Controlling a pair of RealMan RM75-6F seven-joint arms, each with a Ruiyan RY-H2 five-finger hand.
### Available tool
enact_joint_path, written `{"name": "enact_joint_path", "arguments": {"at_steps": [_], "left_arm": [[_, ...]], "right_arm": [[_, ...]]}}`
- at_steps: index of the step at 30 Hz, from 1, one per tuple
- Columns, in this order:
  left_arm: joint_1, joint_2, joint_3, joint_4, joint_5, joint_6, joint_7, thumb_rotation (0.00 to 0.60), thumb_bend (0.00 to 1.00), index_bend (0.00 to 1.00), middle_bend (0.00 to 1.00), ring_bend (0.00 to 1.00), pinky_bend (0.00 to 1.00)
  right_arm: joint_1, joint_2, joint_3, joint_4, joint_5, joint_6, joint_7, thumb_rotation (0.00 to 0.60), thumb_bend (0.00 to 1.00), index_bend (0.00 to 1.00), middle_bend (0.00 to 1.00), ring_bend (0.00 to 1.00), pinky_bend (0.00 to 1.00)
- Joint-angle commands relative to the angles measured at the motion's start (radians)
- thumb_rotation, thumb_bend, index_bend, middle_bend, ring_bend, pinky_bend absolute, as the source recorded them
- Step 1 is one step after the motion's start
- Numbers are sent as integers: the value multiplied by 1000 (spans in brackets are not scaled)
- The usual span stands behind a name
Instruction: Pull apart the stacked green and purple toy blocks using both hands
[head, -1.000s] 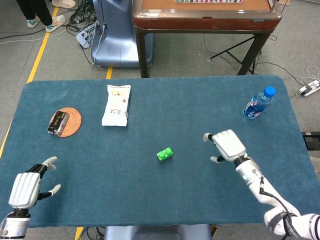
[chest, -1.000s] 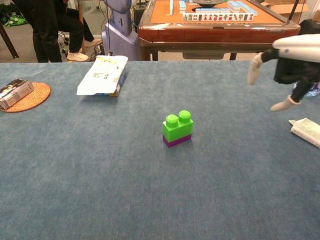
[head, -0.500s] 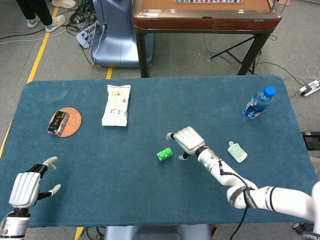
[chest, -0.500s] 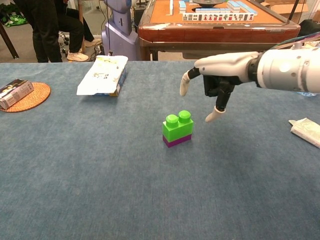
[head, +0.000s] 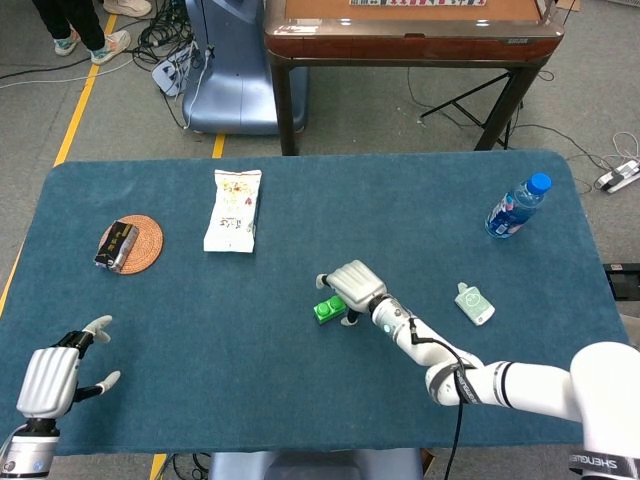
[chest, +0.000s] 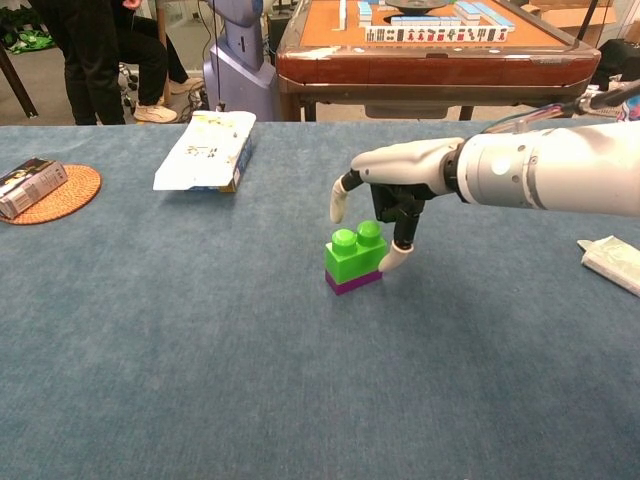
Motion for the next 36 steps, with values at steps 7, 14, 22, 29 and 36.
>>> {"name": "enact_joint_path", "arguments": {"at_steps": [7, 14, 22, 29, 36], "left_arm": [[-1, -9, -1, 8, 3, -3, -8, 600, 142, 243, 391, 386, 603], [-13, -24, -17, 6, 17, 4, -32, 600, 142, 229, 391, 386, 632], [-65, -46, -70, -74, 28, -10, -66, 600, 124, 231, 500, 636, 923], [-166, -39, -141, -250, -52, -140, -65, 600, 81, 312, 996, 949, 1000], [-255, -83, -217, -371, -178, -226, -38, 600, 67, 334, 1000, 1000, 1000]], "right_arm": [[25, -28, -15, 47, 9, -5, 32, 600, 104, 521, 1000, 1000, 1000], [31, -8, -9, 28, 4, -17, 82, 600, 321, 620, 1000, 1000, 1000], [17, 73, 25, -68, -19, 8, 151, 600, 343, 633, 1000, 1000, 1000], [-9, 181, 81, -184, -47, 37, 242, 600, 383, 634, 1000, 1000, 1000], [-27, 225, 125, -210, -81, 36, 349, 600, 404, 637, 1000, 1000, 1000]]}}
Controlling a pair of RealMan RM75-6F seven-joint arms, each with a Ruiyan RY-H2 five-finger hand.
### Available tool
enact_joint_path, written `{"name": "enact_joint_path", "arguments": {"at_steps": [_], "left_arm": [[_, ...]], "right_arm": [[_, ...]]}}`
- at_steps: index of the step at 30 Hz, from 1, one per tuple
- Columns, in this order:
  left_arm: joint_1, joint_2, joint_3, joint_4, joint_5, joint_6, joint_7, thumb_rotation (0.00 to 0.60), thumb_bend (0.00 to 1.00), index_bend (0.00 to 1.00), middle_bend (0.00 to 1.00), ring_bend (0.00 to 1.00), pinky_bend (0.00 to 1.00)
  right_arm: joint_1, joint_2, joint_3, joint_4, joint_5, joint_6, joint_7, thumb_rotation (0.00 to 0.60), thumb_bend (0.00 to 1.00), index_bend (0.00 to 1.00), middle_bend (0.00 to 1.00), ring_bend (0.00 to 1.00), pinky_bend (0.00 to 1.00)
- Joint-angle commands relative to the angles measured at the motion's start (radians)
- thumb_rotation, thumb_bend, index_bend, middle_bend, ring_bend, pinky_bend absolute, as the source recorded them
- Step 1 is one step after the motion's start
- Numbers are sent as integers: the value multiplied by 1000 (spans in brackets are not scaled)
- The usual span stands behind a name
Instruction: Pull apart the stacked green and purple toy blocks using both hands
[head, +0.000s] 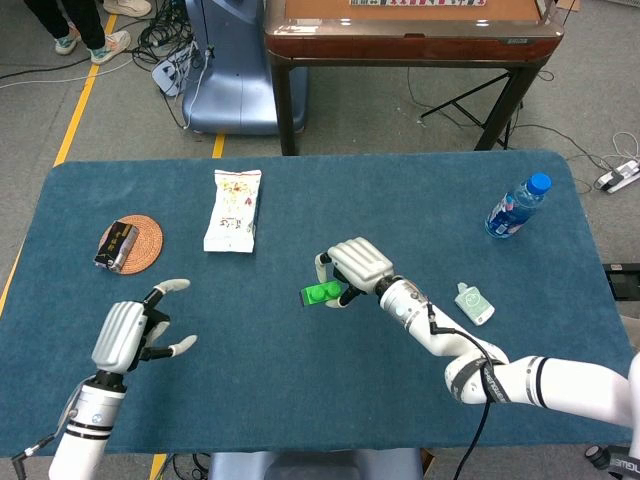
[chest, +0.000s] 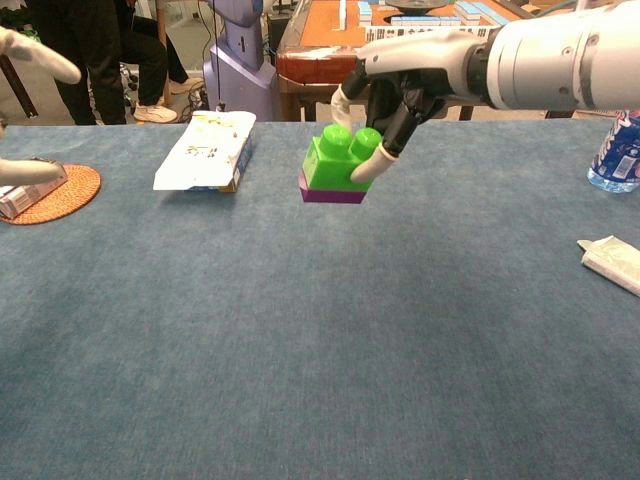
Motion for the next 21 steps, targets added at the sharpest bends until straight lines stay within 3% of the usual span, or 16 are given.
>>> {"name": "enact_joint_path", "arguments": {"at_steps": [1, 10, 21], "left_arm": [[-50, -35, -44, -54, -76, -44, 30, 600, 65, 335, 1000, 1000, 1000], [-168, -177, -119, -77, -276, -54, 189, 600, 62, 332, 1000, 1000, 1000], [-242, -298, -150, -12, -349, -23, 240, 600, 62, 342, 1000, 1000, 1000]], "right_arm": [[-10, 18, 21, -10, -22, 1, 42, 600, 407, 639, 1000, 1000, 1000], [-8, 24, 57, -6, -55, -13, 144, 600, 414, 642, 1000, 1000, 1000], [40, 25, 75, -6, -14, -57, 183, 600, 423, 643, 1000, 1000, 1000]]}}
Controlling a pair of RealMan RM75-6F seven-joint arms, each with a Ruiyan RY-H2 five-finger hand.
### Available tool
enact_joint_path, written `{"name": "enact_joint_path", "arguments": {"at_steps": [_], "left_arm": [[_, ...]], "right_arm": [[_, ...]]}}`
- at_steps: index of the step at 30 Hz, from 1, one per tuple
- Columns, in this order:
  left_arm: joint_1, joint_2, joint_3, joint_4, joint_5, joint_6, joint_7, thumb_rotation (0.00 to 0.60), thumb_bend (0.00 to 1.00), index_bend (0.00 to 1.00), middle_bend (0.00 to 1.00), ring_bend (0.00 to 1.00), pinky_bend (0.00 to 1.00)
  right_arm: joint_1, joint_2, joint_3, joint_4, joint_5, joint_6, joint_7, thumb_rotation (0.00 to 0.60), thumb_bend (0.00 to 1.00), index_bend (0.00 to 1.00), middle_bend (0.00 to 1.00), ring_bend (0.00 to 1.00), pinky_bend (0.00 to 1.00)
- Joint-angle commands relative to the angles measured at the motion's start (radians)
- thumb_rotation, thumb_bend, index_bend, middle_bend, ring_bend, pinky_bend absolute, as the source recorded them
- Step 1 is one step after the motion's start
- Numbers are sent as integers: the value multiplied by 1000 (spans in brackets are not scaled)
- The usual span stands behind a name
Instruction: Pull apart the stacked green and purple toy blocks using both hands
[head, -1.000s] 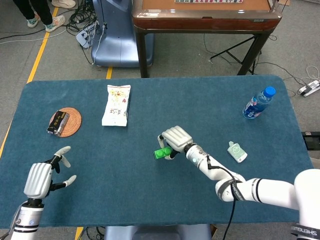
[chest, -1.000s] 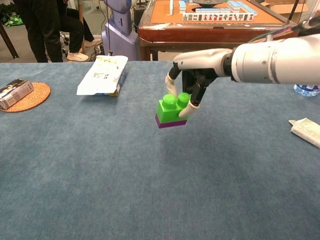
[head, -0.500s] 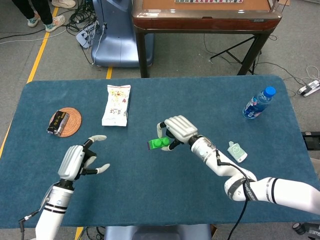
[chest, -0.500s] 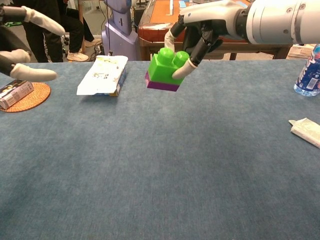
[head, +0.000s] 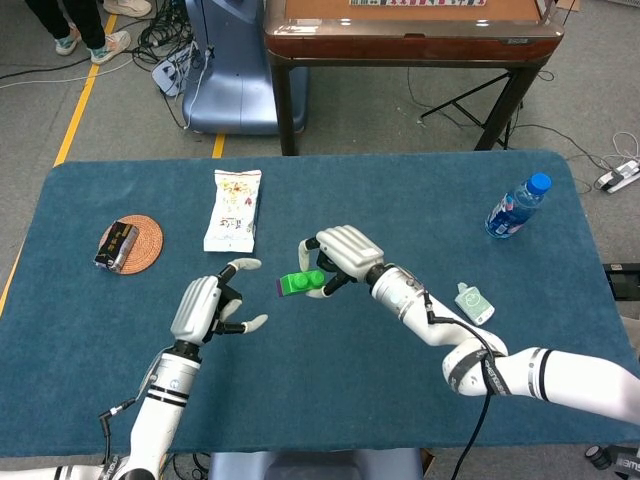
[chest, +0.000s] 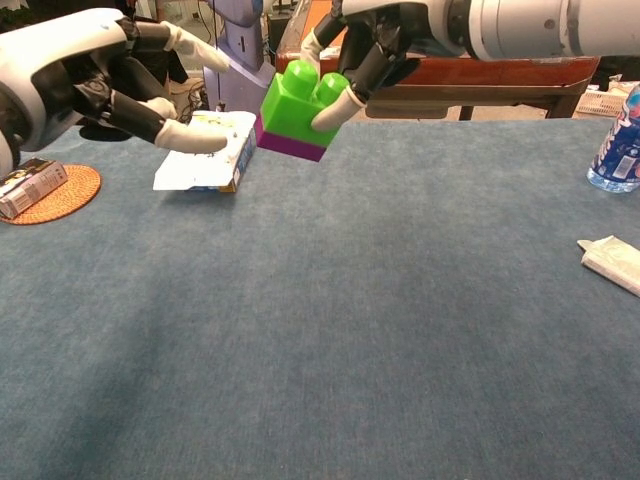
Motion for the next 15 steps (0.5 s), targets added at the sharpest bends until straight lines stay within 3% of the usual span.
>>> {"name": "enact_joint_path", "arguments": {"at_steps": [1, 15], "left_arm": [[-14, -19, -4, 17, -8, 8, 10, 600, 62, 345, 1000, 1000, 1000], [-34, -55, -1, 80, -42, 24, 1, 600, 62, 404, 1000, 1000, 1000]], "right_arm": [[12, -2, 1, 1, 13, -11, 7, 600, 423, 643, 1000, 1000, 1000], [30, 7, -11, -11, 20, -21, 31, 600, 423, 644, 1000, 1000, 1000]]}}
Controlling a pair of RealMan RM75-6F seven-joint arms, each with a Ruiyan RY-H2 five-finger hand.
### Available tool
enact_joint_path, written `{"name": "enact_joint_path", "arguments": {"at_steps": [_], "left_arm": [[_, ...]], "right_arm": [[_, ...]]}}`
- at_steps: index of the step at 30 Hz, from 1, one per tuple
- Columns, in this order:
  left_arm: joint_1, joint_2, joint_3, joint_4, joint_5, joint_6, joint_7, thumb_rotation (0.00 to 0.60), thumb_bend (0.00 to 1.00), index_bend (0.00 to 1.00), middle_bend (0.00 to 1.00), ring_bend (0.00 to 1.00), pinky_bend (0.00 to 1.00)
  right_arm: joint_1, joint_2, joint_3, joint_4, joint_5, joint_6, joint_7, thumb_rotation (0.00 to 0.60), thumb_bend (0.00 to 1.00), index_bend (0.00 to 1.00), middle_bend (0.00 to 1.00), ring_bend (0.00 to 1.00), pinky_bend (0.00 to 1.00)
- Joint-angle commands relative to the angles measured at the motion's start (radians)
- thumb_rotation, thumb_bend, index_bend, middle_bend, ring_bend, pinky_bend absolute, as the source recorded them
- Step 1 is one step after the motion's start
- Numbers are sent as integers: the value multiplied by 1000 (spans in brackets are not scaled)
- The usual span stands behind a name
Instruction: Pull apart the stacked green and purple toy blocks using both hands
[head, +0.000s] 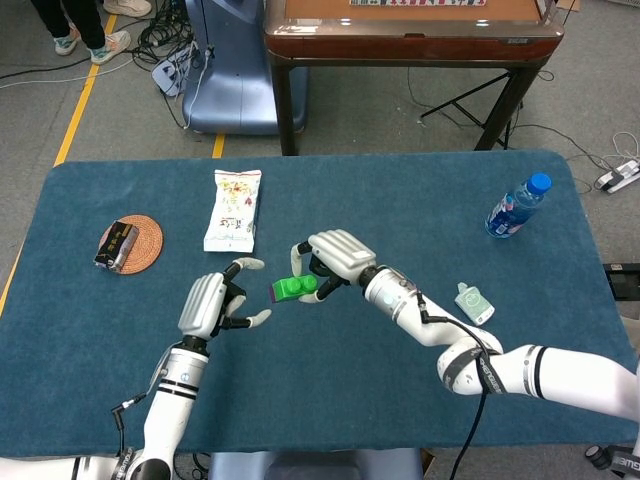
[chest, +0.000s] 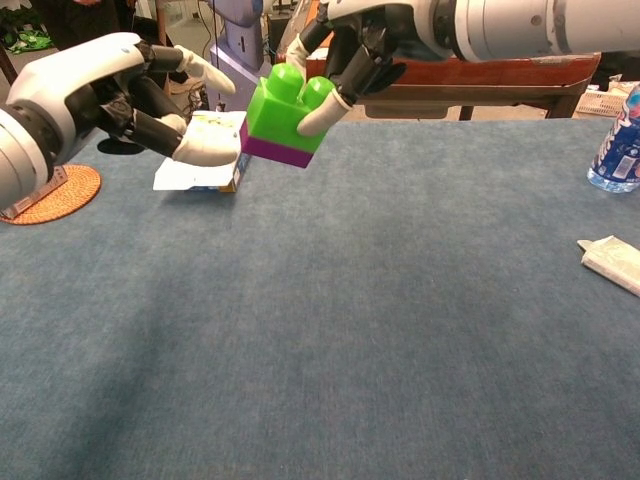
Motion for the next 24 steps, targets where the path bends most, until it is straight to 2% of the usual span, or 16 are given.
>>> {"name": "enact_joint_path", "arguments": {"at_steps": [1, 13, 24], "left_arm": [[-3, -4, 0, 5, -2, 2, -4, 600, 62, 411, 1000, 1000, 1000], [-17, -2, -18, -26, -62, -28, -48, 600, 62, 444, 1000, 1000, 1000], [-39, -50, -22, 9, -72, 6, -34, 600, 62, 450, 1000, 1000, 1000]], "right_arm": [[0, 2, -2, -2, -2, 1, 4, 600, 423, 644, 1000, 1000, 1000], [3, -13, -11, 18, -24, 3, 29, 600, 423, 644, 1000, 1000, 1000], [-3, -32, -4, 31, -65, 7, 76, 600, 422, 644, 1000, 1000, 1000]]}}
